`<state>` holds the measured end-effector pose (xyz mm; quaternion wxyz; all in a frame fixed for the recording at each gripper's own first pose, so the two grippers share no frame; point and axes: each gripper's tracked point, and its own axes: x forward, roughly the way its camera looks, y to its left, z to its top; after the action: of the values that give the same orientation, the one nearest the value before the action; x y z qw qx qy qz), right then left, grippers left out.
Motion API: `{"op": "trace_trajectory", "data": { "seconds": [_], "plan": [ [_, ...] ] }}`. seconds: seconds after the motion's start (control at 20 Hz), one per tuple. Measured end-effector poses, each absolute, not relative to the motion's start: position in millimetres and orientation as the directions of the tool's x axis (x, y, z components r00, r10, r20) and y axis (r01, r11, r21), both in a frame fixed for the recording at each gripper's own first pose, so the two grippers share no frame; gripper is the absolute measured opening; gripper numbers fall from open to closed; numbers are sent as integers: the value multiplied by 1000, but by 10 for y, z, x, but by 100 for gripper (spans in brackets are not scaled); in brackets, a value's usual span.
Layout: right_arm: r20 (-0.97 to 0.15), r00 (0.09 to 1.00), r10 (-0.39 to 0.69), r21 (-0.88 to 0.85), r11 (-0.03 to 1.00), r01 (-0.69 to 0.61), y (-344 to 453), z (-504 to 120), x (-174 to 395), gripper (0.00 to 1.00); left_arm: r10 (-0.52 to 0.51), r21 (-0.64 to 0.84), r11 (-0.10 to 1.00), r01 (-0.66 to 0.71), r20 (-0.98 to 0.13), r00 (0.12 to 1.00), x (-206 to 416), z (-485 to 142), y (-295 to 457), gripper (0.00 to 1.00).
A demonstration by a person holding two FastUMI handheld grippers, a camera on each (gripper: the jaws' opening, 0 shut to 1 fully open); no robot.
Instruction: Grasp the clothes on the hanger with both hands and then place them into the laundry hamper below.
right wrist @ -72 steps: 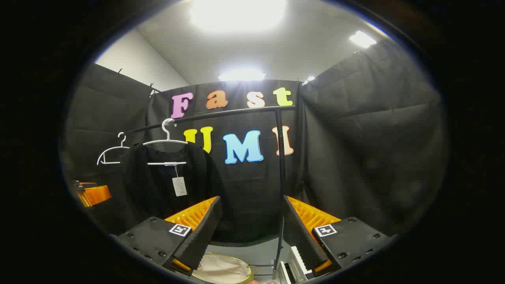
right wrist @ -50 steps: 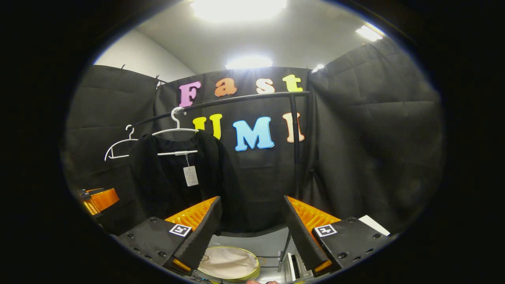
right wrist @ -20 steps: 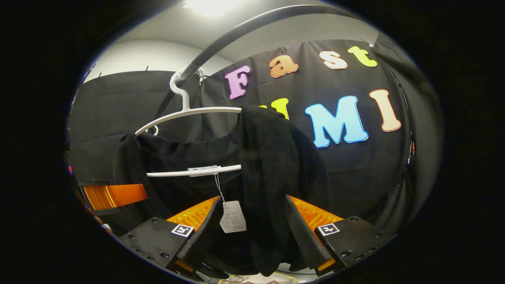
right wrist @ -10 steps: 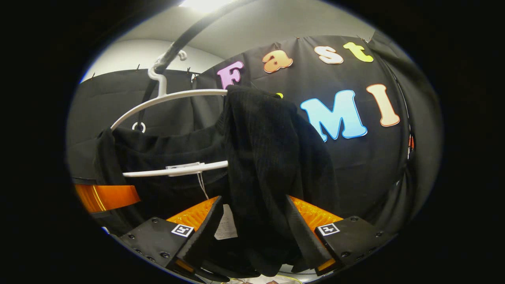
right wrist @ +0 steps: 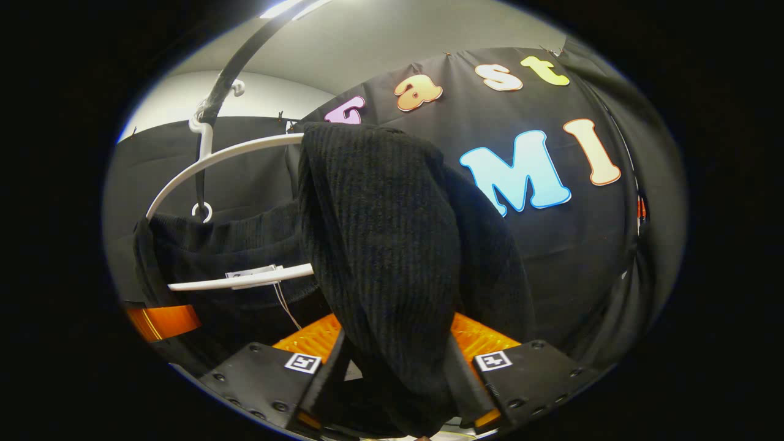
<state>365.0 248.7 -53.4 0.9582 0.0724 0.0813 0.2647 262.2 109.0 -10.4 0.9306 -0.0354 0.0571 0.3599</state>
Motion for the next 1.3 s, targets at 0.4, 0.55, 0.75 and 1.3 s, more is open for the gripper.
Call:
{"op": "trace_trajectory", "data": {
  "seconds": [0.4,0.55,0.75,1.3],
  "plan": [
    [-46,790,611,252,772,-583,2470,-393,3634,6,647,-94,749,-656,-104,755,2549,-110,1208,4],
    [-45,787,616,231,773,-591,2391,-362,3668,6,604,-116,782,-612,-101,791,2541,-86,1149,3],
    [-15,817,577,266,790,-553,2236,-306,3739,6,582,-182,794,-580,-47,812,2337,60,1108,3],
    [91,890,447,299,840,-453,1832,48,3884,9,608,-153,792,-592,94,789,1888,633,1444,0]
  ]
}}
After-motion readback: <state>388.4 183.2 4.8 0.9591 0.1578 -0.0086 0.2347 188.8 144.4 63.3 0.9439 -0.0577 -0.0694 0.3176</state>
